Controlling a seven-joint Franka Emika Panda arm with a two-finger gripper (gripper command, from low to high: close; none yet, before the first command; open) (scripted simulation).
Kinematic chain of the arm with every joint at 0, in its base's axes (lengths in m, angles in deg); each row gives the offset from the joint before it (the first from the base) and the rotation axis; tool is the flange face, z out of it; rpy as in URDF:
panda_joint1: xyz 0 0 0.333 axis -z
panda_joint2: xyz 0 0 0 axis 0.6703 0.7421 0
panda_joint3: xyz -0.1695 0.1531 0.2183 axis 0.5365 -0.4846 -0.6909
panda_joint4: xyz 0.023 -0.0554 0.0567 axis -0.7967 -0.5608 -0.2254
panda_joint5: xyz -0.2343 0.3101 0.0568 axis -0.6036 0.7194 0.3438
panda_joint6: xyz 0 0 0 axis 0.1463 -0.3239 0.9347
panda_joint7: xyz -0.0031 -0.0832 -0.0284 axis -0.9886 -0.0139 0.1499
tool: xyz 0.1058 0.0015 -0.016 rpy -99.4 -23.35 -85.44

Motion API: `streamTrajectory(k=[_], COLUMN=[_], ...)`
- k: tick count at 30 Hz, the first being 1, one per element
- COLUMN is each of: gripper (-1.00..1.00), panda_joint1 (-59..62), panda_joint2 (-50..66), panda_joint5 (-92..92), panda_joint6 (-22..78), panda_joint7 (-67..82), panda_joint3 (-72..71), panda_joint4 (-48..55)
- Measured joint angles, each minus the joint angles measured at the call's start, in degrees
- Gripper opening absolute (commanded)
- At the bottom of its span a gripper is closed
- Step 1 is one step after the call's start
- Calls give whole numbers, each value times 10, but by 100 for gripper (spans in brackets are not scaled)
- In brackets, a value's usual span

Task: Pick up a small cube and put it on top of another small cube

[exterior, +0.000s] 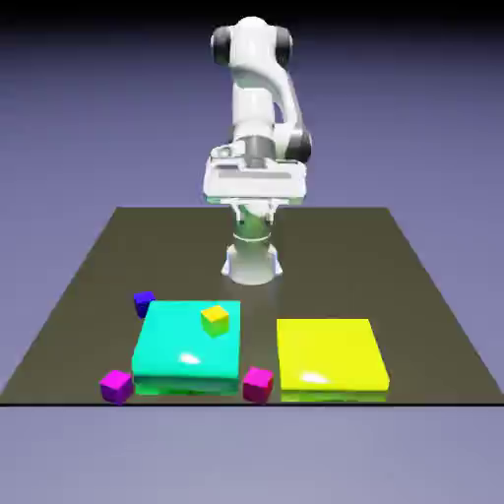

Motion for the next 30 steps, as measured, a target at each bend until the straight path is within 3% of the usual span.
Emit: streamTrajectory(k=[30], gripper=[0], panda_joint1=[285], panda_joint2=[623], panda_joint5=[171], panda_joint6=[721], panda_joint7=[49], panda_joint3=[270], panda_joint4=[392])
